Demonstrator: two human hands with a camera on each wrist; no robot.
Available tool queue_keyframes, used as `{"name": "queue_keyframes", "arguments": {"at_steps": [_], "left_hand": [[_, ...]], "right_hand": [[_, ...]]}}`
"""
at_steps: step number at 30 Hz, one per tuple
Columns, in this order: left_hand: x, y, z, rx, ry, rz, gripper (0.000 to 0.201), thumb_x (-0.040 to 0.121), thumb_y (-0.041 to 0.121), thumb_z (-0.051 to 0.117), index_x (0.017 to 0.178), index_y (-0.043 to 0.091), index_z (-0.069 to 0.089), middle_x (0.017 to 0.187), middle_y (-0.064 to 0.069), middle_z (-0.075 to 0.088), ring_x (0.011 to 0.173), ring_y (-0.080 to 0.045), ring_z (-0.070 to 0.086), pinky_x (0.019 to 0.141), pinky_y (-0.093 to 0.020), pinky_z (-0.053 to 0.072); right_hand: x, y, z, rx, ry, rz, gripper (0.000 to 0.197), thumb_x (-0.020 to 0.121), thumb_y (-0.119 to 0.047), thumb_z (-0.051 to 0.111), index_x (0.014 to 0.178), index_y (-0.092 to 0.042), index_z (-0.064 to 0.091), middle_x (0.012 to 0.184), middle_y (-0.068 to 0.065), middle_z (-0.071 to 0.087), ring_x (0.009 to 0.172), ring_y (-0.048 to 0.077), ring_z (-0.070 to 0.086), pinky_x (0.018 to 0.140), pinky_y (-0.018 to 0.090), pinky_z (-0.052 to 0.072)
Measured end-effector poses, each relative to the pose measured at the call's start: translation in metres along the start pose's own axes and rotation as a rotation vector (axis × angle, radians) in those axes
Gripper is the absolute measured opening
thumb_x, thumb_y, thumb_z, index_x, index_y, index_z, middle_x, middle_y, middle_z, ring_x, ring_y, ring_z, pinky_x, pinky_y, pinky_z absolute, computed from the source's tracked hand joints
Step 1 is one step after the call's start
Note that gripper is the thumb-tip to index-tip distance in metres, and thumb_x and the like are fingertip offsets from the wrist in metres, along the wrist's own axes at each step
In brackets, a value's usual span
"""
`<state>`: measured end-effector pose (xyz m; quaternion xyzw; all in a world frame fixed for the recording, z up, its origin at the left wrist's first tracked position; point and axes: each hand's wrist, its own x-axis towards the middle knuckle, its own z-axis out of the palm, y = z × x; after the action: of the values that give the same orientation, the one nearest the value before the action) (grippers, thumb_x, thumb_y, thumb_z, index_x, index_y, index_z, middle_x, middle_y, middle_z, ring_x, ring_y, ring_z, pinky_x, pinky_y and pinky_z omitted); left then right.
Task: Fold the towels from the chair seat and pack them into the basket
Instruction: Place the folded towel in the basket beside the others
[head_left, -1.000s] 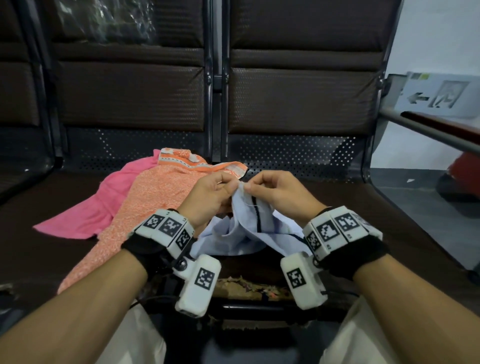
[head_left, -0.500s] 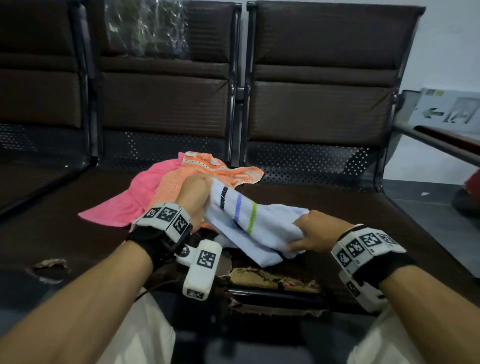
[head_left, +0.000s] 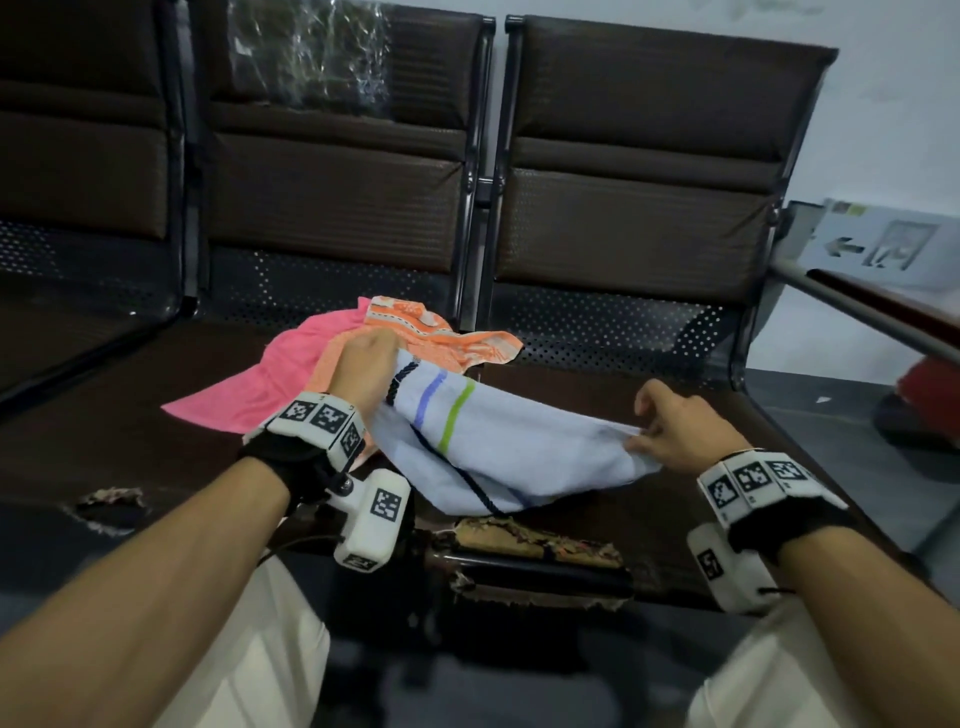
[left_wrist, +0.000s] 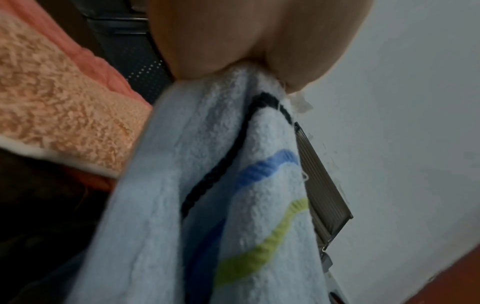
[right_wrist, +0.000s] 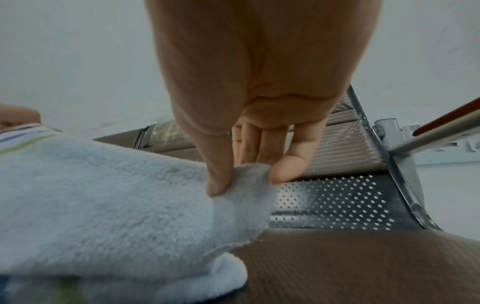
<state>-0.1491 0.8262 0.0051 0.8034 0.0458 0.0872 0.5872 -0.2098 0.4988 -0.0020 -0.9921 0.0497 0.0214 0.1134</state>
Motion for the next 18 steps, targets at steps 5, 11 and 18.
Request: {"name": "queue_keyframes", "arguments": {"at_steps": [5, 11, 18], "left_hand": [[-0.005, 0.001, 0.015, 0.132, -0.137, 0.151, 0.033, 0.098, 0.014, 0.037, 0.069, 0.029, 0.042, 0.074, 0.013, 0.044, 0.067, -0.002, 0.044, 0.054, 0.001, 0.035], [-0.012, -0.008, 0.006, 0.218, -0.38, 0.248, 0.012, 0.098, 0.014, 0.039, 0.108, 0.014, 0.045, 0.111, 0.002, 0.049, 0.108, -0.013, 0.045, 0.093, -0.026, 0.033], [-0.02, 0.007, -0.005, 0.331, -0.207, 0.453, 0.029, 0.088, 0.008, 0.06, 0.115, 0.016, 0.066, 0.109, -0.007, 0.068, 0.103, -0.021, 0.06, 0.096, -0.039, 0.046]], "right_hand": [[-0.003, 0.006, 0.006, -0.04, -0.034, 0.049, 0.011, 0.082, -0.027, 0.07, 0.092, -0.025, 0.073, 0.096, 0.002, 0.069, 0.088, 0.019, 0.063, 0.076, 0.031, 0.054], [-0.009, 0.01, -0.002, 0.046, 0.269, -0.018, 0.007, 0.081, -0.025, 0.071, 0.081, -0.019, 0.074, 0.1, 0.003, 0.051, 0.094, 0.015, 0.047, 0.08, 0.031, 0.045], [-0.003, -0.009, -0.042, 0.374, 0.453, -0.043, 0.01, 0.085, -0.019, 0.058, 0.075, -0.021, 0.06, 0.076, 0.002, 0.061, 0.079, 0.023, 0.057, 0.067, 0.025, 0.035]]}}
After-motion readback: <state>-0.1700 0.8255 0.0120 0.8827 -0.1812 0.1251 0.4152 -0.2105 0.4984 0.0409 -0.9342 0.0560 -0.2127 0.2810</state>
